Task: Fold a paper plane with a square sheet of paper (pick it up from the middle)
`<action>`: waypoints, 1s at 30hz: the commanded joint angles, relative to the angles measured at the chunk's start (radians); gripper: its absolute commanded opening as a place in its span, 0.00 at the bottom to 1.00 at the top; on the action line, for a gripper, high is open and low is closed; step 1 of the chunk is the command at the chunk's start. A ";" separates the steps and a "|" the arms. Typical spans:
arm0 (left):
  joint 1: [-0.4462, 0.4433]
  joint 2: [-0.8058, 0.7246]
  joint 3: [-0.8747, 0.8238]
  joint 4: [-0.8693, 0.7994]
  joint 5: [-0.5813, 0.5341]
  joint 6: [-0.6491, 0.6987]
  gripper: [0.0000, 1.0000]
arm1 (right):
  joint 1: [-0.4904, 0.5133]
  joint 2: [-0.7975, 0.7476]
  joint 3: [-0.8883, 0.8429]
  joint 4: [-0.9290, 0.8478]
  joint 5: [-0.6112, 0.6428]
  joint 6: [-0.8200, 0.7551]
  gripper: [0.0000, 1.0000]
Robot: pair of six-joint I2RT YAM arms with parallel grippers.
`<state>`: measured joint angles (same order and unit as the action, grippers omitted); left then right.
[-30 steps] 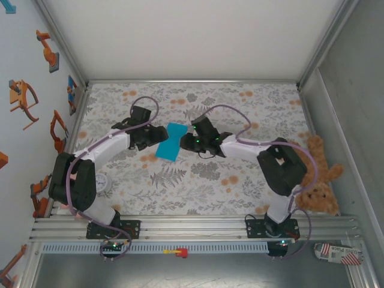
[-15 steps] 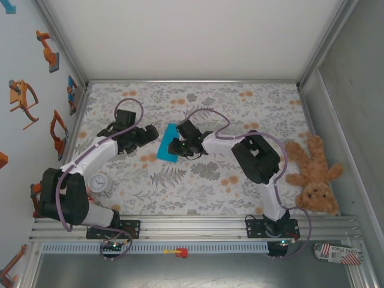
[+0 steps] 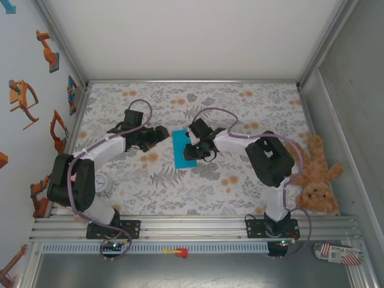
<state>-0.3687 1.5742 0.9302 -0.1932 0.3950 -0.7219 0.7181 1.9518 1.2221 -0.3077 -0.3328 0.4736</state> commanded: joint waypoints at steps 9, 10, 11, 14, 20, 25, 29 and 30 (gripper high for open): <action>-0.124 0.213 0.109 0.165 0.185 -0.107 0.39 | -0.009 -0.133 -0.211 0.365 -0.006 0.427 0.15; -0.127 0.224 0.111 0.170 0.188 -0.109 0.36 | -0.009 -0.118 -0.210 0.377 -0.016 0.444 0.14; -0.131 0.238 0.115 0.176 0.192 -0.111 0.33 | -0.009 -0.100 -0.206 0.383 -0.026 0.458 0.13; -0.134 0.275 0.128 0.177 0.207 -0.108 0.28 | -0.009 -0.066 -0.195 0.394 -0.036 0.474 0.09; -0.142 0.323 0.169 0.137 0.208 -0.082 0.25 | -0.026 -0.027 -0.179 0.389 -0.062 0.470 0.07; -0.141 0.373 0.202 0.058 0.149 -0.046 0.24 | -0.034 -0.001 -0.188 0.394 -0.083 0.471 0.05; -0.142 0.405 0.207 0.028 0.120 -0.038 0.23 | -0.043 -0.001 -0.209 0.407 -0.097 0.473 0.05; -0.141 0.410 0.209 0.017 0.110 -0.036 0.23 | -0.046 -0.003 -0.214 0.409 -0.102 0.472 0.05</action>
<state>-0.5045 1.9602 1.1187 -0.1085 0.5377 -0.7914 0.6823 1.9385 1.0271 0.0814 -0.4160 0.9295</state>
